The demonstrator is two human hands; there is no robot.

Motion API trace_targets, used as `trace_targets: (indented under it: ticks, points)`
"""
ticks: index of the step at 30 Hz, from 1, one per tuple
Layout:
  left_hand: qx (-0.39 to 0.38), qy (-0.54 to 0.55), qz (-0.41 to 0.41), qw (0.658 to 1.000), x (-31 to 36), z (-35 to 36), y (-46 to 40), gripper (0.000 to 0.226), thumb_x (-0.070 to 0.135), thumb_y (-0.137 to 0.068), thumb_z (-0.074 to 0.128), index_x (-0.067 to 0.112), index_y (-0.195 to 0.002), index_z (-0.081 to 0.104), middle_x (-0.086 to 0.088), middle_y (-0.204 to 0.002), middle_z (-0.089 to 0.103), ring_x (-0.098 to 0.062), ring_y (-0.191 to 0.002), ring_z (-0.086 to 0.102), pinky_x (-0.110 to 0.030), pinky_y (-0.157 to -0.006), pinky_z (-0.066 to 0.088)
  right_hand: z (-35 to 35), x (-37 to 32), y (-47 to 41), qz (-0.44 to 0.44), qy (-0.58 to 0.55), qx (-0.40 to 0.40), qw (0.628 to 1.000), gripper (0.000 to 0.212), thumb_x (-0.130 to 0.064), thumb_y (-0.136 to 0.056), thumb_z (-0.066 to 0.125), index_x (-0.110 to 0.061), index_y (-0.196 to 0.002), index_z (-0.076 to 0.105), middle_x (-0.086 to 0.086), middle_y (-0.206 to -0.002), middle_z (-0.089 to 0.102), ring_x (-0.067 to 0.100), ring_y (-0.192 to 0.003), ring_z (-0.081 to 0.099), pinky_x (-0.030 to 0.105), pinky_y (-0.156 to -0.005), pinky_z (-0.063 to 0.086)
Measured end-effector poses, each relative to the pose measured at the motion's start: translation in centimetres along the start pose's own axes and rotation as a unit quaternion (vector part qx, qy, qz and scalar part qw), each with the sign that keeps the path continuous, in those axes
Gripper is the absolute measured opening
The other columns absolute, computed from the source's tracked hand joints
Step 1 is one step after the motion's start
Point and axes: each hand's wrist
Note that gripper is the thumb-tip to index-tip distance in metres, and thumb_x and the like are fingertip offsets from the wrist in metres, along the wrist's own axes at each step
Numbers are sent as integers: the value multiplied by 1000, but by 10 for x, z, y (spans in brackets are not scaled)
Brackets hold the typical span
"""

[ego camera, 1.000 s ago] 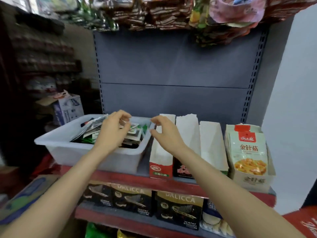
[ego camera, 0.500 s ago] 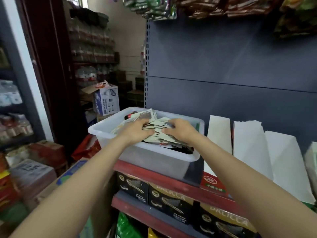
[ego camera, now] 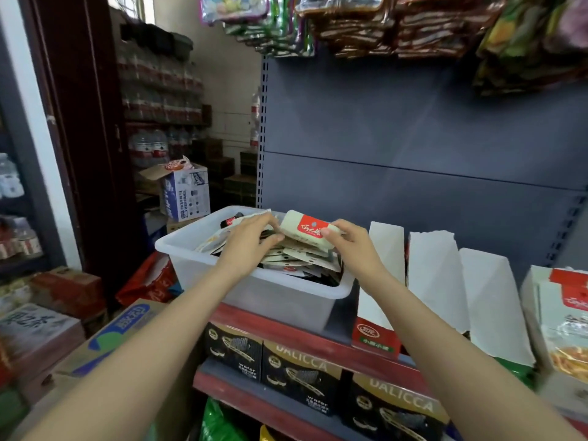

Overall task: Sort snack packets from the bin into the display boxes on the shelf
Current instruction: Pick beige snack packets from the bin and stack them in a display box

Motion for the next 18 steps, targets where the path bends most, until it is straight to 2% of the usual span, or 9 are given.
trace_targets:
  ticks: [3,7,10,13,15,18]
  points:
    - [27,43,28,998,24,-1,4,15,30,-94,53,15,-93,54,1,-96,66,-20,-92,58,-37,-77,45,-11,-1,11,30,-107,47,993,16,-22,-95,54,-9,-93,61,7,-99,69,18,-94,67,25,-77,56]
    - [50,63,44,996,60,-2,3,12,34,-94,51,25,-87,49,9,-76,61,-16,-75,59,-39,-70,49,-25,-7,25,83,-184,79,976,25,-27,-97,49,-6,-110,57,4,-105,69,16,-96,67,27,-74,56]
    - [49,69,31,996,87,1,1,10,31,-93,54,21,-89,54,8,-78,61,-18,-78,60,-40,-73,50,-40,-15,38,100,-224,77,966,21,-12,-93,55,-11,-114,50,6,-111,66,19,-98,66,30,-71,56]
    - [53,75,24,995,112,9,1,9,32,-92,55,24,-88,54,6,-81,63,-21,-82,62,-41,-75,50,-59,-17,51,80,-225,87,967,42,4,-84,59,-20,-114,44,5,-113,62,18,-101,64,26,-65,56]
    - [55,76,24,995,130,16,2,10,33,-92,55,24,-88,53,7,-81,63,-21,-83,62,-39,-75,50,-75,-17,61,66,-224,99,967,51,7,-82,59,-23,-120,41,6,-113,62,20,-102,64,27,-65,57]
    - [38,101,21,994,157,32,4,14,37,-93,54,22,-91,55,7,-85,67,-19,-84,63,-41,-75,51,-106,-16,75,53,-209,129,968,53,5,-84,59,-24,-124,41,10,-109,64,22,-100,65,31,-71,58]
Point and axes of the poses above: each hand's wrist, its own y-axis away from the middle knuckle, its own z-axis out of the palm, x = y × z
